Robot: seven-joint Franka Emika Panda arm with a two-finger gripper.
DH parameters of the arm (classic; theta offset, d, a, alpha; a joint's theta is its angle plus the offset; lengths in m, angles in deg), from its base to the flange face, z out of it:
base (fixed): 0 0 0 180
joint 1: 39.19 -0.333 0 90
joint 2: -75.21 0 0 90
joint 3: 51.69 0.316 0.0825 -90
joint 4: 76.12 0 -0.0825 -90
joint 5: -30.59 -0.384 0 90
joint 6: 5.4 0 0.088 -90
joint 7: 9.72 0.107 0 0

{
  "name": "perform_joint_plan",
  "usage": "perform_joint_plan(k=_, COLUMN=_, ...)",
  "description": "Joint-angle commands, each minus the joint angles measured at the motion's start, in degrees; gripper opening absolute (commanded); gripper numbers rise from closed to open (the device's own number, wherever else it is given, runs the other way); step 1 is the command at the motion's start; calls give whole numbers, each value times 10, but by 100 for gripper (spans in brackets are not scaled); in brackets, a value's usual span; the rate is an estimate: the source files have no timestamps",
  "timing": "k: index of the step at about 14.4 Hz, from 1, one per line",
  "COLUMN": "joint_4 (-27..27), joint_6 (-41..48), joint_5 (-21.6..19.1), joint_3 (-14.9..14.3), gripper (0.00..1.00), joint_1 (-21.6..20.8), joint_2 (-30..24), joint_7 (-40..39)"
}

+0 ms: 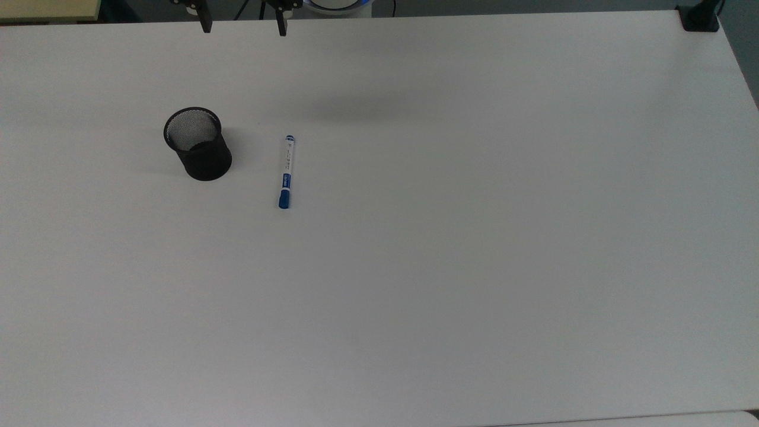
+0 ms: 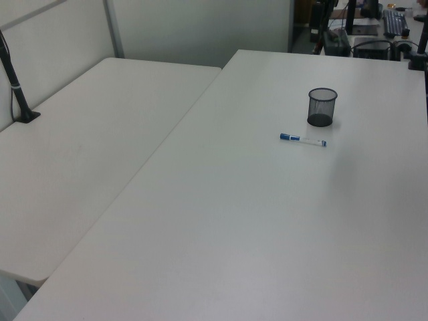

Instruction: Insert the marker

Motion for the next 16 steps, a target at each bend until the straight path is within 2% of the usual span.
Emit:
perform_joint_plan(k=1, joint_4=18, joint_6=-5, joint_5=22, joint_3=5, gripper=100, joint_1=7, joint_2=-7, joint_7=-48)
perform_joint_plan(k=5, joint_4=19, joint_6=-46, joint_5=30, joint_3=5, gripper=100, joint_1=7, joint_2=50, joint_7=-84)
perform_joint_plan(k=8, joint_4=24, joint_6=-73, joint_5=66, joint_3=9, gripper=100, joint_1=0, joint_2=96, joint_7=-74)
perform_joint_plan(k=9, joint_4=29, joint_6=-80, joint_5=67, joint_3=9, gripper=100, joint_1=-1, joint_2=107, joint_7=-63)
perform_joint_plan(k=11, joint_4=70, joint_6=-149, joint_5=73, joint_3=9, gripper=100, joint_1=-4, joint_2=118, joint_7=-20)
perform_joint_plan(k=13, joint_4=131, joint_6=-232, joint_5=88, joint_3=9, gripper=100, joint_1=-25, joint_2=132, joint_7=52)
perform_joint_plan(k=16, joint_4=148, joint_6=-279, joint_5=106, joint_3=9, gripper=100, joint_1=-36, joint_2=170, joint_7=110)
